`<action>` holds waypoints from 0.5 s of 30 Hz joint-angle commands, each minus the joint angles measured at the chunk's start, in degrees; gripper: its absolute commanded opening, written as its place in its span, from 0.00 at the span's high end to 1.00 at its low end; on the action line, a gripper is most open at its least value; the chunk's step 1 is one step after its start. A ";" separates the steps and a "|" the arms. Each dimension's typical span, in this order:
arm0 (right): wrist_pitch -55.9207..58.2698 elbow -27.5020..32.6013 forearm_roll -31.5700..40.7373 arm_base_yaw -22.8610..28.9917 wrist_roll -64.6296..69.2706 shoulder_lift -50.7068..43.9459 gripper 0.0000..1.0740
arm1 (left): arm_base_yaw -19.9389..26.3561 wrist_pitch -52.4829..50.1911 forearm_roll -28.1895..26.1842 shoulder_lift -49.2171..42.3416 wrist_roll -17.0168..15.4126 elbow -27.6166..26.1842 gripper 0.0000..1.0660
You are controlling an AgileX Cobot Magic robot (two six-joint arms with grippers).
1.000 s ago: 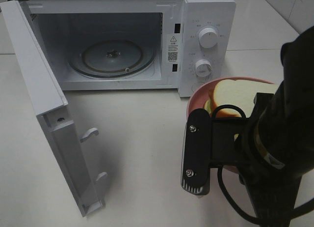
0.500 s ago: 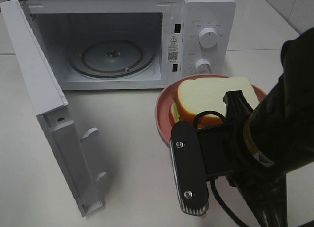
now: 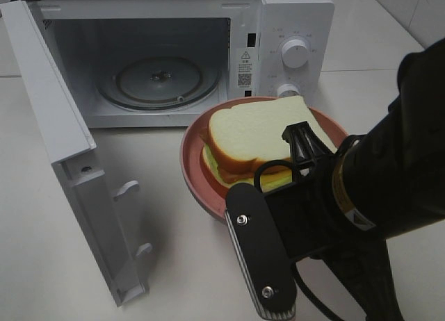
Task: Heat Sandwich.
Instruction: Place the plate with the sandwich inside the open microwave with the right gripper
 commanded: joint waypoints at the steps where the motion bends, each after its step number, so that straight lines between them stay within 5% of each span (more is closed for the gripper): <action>1: -1.95 0.06 -1.43 -0.97 -2.86 -0.46 1.00 | 0.06 -0.34 -0.23 -1.49 0.11 0.11 0.09; 15: -7.51 0.06 7.16 -13.06 -29.85 -0.46 1.00 | 0.06 -0.34 -0.23 -1.49 0.11 0.11 0.09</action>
